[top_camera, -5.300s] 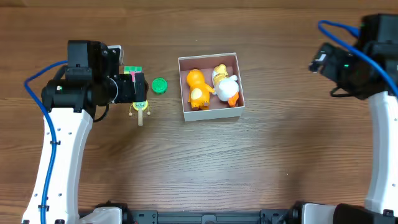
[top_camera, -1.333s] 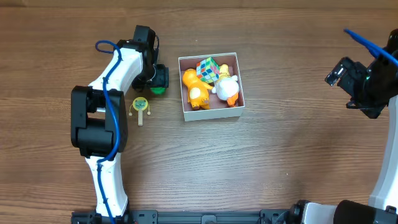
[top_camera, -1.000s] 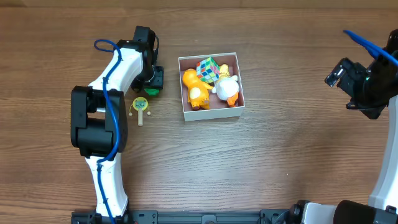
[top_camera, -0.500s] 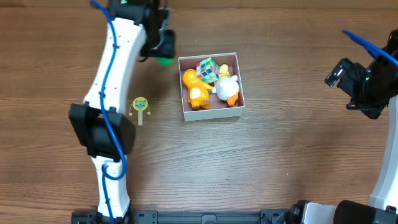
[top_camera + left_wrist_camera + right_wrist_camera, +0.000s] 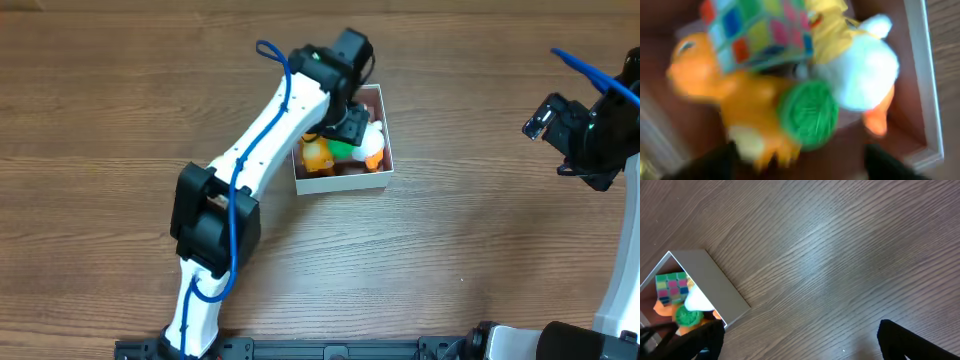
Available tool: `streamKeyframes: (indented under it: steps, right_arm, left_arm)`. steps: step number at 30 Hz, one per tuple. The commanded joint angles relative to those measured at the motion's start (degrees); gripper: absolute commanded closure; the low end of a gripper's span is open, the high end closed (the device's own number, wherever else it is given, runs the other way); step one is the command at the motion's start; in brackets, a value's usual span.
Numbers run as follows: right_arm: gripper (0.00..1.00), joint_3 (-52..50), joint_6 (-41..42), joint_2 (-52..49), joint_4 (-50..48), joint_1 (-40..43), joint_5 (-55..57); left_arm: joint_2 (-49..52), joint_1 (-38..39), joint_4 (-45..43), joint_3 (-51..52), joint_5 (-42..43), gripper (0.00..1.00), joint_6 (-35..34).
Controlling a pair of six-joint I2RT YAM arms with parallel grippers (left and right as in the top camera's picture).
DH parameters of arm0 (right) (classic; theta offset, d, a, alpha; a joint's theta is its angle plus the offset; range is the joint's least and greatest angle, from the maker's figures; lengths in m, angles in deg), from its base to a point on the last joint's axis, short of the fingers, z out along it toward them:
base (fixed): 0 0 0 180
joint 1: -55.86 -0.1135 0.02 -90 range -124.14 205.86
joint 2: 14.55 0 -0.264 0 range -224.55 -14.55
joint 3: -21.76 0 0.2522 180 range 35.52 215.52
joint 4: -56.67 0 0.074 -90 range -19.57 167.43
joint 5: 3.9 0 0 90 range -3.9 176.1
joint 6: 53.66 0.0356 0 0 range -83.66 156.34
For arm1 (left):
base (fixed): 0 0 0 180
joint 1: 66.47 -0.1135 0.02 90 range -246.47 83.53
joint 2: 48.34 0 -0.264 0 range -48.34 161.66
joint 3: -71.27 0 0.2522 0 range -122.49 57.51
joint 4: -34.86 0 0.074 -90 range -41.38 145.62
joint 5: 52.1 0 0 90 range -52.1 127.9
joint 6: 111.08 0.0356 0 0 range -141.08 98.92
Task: Pack container
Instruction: 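Place the green toy into the box and withdraw, then grasp the cat-face rattle drum by its handle with the left gripper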
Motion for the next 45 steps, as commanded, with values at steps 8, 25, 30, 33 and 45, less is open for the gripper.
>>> streamKeyframes:
  steps: [8, 25, 30, 33, 45]
  right_arm:
    - [0.00, 0.04, -0.22, 0.22, -0.04, 0.00, -0.11]
    - [0.00, 0.02, -0.22, 0.22, 0.28, 0.00, -0.09]
    - [0.00, 0.02, -0.22, 0.22, 0.31, 0.00, -0.09]
    - [0.00, 0.04, -0.22, 0.22, 0.28, 0.00, -0.09]
    - [0.00, 0.02, -0.22, 0.22, 0.28, 0.00, -0.09]
  left_arm:
    - [-0.66, -10.49, 24.65, -19.71, -9.35, 0.17, 5.01]
    - [-1.31, -23.58, 15.76, 15.72, -2.23, 0.37, 6.40]
    - [-1.31, -23.82, 10.62, 23.08, -2.25, 0.48, 2.95]
    - [-1.31, -23.85, 6.05, 27.71, -2.25, 0.46, 2.80]
    - [-1.31, -27.50, 0.33, 34.01, -2.54, 0.66, 3.48]
